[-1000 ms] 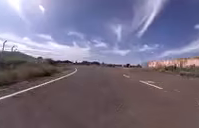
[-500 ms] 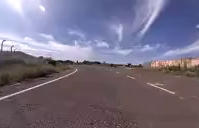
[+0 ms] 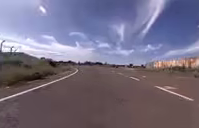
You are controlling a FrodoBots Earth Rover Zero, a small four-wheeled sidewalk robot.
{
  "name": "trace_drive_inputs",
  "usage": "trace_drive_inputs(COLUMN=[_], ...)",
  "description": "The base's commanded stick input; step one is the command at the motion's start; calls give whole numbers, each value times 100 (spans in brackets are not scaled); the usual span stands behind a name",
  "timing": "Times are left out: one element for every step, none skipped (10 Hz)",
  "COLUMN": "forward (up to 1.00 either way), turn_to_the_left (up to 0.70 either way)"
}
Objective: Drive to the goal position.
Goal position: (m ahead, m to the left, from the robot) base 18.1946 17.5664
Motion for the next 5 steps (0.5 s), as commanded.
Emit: trace_drive_inputs(forward=[100, 100, 100, 100, 100], turn_to_the_left=[0, 0, 0, 0, 0])
